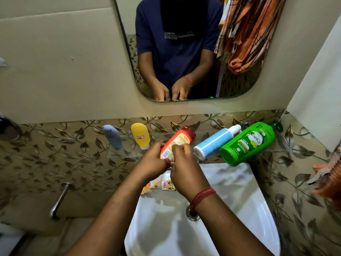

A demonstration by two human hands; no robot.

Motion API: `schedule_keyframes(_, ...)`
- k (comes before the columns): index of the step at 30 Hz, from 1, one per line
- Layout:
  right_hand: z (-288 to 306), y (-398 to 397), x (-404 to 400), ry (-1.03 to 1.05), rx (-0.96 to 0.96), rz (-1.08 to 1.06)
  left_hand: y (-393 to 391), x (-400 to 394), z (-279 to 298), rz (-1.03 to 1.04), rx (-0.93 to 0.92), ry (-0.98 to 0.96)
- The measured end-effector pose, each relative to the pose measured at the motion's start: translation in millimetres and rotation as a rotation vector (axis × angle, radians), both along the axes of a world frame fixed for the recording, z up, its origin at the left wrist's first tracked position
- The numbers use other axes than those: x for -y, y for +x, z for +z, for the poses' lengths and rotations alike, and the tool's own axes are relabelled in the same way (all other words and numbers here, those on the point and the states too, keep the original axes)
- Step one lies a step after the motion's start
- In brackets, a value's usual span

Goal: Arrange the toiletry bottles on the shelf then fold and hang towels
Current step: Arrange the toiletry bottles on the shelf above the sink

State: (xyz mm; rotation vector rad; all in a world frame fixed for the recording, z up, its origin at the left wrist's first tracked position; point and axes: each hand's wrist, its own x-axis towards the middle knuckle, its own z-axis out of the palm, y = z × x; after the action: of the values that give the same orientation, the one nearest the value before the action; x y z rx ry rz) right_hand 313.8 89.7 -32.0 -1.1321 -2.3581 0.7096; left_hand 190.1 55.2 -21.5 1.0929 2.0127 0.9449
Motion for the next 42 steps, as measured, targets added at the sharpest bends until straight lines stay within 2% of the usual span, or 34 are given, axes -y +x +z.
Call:
schedule_keyframes(3,-3.5,-0.5,7.8,-0.053,-0.195,-0.057,-1.3,18.2,-7.8,0.062,0.203,0.106)
schedule_keyframes(7,-0.2,-14.2,15.7,-0.249,-0.474,-0.183,-7.6,27.0,-10.9,0.073,0.278,0.233)
schedule_keyframes(10,3.2,-25.8,15.0,-0.356,-0.600,-0.266,-13.8,24.7,-8.5,0.064,0.330,0.278)
schedule_keyframes(14,6.6,-33.2,10.6,-0.450,-0.781,-0.328,-14.0,18.2,-8.7,0.062,0.318,0.358)
schedule_keyframes(18,13.1,-27.8,7.3,-0.457,-0.847,-0.333,-4.4,16.4,-6.0,-0.001,0.265,0.414)
schedule_keyframes(23,30.2,-15.7,-4.1,-0.345,-0.774,-0.317,3.6,6.1,9.9,-0.054,0.089,0.450)
schedule_keyframes(28,47.8,-10.7,-22.6,-0.153,-0.602,-0.260,9.4,-10.3,19.4,0.011,0.013,0.469)
schedule_keyframes(32,54.9,-15.3,-34.6,-0.090,-0.492,-0.223,5.0,-21.7,17.4,0.083,-0.091,0.426)
schedule_keyframes(42,52.5,-24.9,-53.5,-0.106,-0.349,-0.155,-5.2,-39.5,7.0,0.138,-0.045,0.343)
